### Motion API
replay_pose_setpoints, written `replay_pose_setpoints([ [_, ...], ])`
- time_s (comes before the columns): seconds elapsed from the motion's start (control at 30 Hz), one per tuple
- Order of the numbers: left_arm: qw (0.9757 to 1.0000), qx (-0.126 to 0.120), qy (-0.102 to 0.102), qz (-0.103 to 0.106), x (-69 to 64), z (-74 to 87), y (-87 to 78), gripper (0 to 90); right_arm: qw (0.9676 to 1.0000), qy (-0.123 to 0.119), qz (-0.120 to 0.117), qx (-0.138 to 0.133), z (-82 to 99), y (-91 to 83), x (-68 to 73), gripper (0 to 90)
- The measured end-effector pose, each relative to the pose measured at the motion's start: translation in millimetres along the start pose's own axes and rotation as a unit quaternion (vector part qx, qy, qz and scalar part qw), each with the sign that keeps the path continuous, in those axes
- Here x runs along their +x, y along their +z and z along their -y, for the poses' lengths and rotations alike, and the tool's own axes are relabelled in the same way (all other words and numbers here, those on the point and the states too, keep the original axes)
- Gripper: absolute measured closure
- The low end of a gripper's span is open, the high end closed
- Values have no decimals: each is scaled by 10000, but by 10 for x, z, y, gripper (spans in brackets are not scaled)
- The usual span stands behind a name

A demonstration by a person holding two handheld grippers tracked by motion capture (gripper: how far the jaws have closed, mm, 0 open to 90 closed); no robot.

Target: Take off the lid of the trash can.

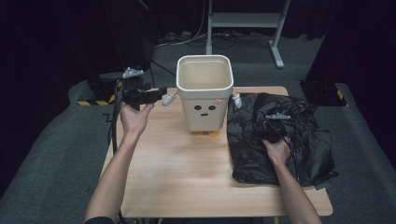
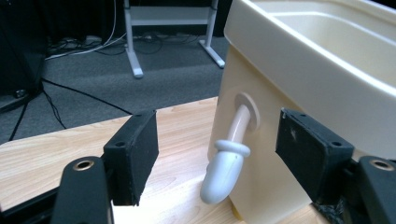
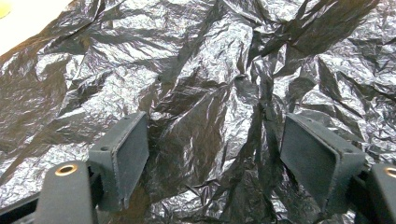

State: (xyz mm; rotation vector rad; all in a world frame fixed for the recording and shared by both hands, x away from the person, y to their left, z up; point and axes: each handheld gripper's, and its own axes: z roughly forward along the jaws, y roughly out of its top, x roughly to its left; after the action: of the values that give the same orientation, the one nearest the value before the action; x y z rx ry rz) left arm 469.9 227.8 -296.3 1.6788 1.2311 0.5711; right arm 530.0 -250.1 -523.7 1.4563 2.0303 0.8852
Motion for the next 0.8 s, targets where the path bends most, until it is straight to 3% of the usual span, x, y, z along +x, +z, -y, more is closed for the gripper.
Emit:
replay_pose_setpoints([
  [0.03,9998,-89,-152,36,-11,-7,8,298,10000,-1,0,-1,0,0,0,235],
  [0.1,9999,-38,-88,52,13,-31,-8,298,10000,-5,-2,-3,0,0,1,236],
  [0.13,9998,-98,-179,55,1,-37,0,300,10000,-7,-2,-5,0,-1,1,236],
  [0.2,9999,-51,-90,53,14,-48,-11,303,10000,-17,-1,-6,1,0,0,237],
  [0.23,9997,-119,-181,62,10,-62,-7,305,10000,-17,-2,-6,1,0,0,237],
  [0.4,9998,-123,-135,110,24,-113,-20,317,10000,-43,-3,-15,1,0,-1,241],
  [0.43,9995,-196,-211,110,9,-127,-9,319,10000,-45,-3,-17,1,-1,0,241],
  [0.47,9998,-127,-113,125,18,-147,-19,322,10000,-41,-1,-15,2,-1,1,241],
  [0.53,9994,-217,-223,134,-8,-163,-6,326,10000,-41,-1,-15,2,-1,1,241],
  [0.57,9998,-153,-62,120,3,-183,-20,328,10000,-45,0,-16,2,-1,1,243],
  [0.6,9998,-166,-28,118,-13,-217,-15,328,10000,-45,-1,-16,2,-2,3,245],
  [0.8,9996,-208,29,167,-56,-331,10,332,10000,-50,-5,-20,2,-4,8,251],
])
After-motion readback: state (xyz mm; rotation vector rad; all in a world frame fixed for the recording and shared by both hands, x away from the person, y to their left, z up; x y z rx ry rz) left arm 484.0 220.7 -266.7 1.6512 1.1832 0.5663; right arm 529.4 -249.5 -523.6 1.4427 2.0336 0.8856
